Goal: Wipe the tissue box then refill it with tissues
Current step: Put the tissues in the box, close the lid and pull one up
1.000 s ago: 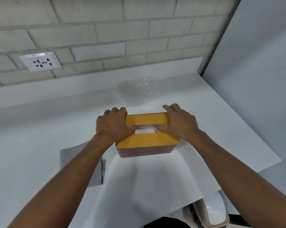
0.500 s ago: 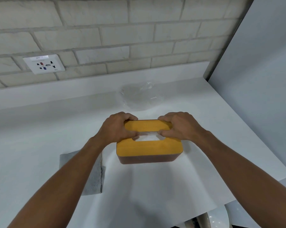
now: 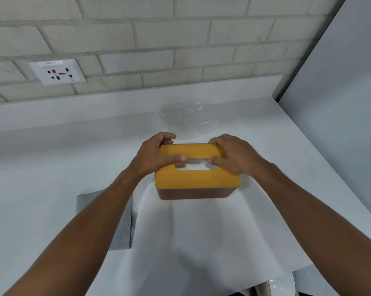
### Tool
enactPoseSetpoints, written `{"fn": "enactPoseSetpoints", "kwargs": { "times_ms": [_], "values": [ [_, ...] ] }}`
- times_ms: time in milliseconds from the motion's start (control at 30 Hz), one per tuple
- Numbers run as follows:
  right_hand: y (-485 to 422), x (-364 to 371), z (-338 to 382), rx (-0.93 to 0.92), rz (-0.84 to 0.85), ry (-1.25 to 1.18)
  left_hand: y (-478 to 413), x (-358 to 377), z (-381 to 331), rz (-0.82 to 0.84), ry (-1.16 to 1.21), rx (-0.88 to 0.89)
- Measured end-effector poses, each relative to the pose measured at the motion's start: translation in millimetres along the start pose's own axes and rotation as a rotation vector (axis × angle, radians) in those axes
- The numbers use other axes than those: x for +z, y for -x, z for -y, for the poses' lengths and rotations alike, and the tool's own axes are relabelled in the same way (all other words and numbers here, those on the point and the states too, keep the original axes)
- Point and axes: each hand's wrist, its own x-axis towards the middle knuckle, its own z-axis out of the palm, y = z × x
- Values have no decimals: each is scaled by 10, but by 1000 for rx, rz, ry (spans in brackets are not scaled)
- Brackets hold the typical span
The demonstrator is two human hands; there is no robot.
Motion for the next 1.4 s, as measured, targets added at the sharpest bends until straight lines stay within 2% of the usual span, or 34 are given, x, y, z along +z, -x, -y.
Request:
{"fn": "enactPoseSetpoints", "kwargs": {
  "times_ms": [167, 367, 567, 700, 800, 867, 933, 1033, 1133, 1233, 1400],
  "values": [
    [23, 56, -46, 12, -40, 19, 134, 4, 76, -59, -34, -19],
    [88, 134, -29, -5, -97, 23, 175, 119, 93, -178, 87, -114],
    [81, 166, -57, 1, -109, 15, 154, 109, -12, -250, -93, -88],
    [144, 146, -11, -17, -155, 24, 140, 73, -47, -200, -249, -44],
    [314, 34, 175, -125, -231, -75, 190, -25, -76, -33, -309, 127],
    [416, -61, 290, -168, -76, -154, 216, -126, -130, 132, -404, 218],
    [445, -119, 360, -199, 105, -76, 210, -174, -181, 282, -531, 252],
    [418, -163, 250, -154, 105, -41, 176, -170, -191, 412, -652, 243],
    [391, -157, -34, 43, 278, -208, 154, -179, -107, 418, -620, 211],
    [383, -134, -274, 111, 411, -478, 116, -180, -61, 411, -545, 192],
    [340, -117, -349, 103, 416, -471, 91, -155, -39, 397, -508, 152]
  ]
}}
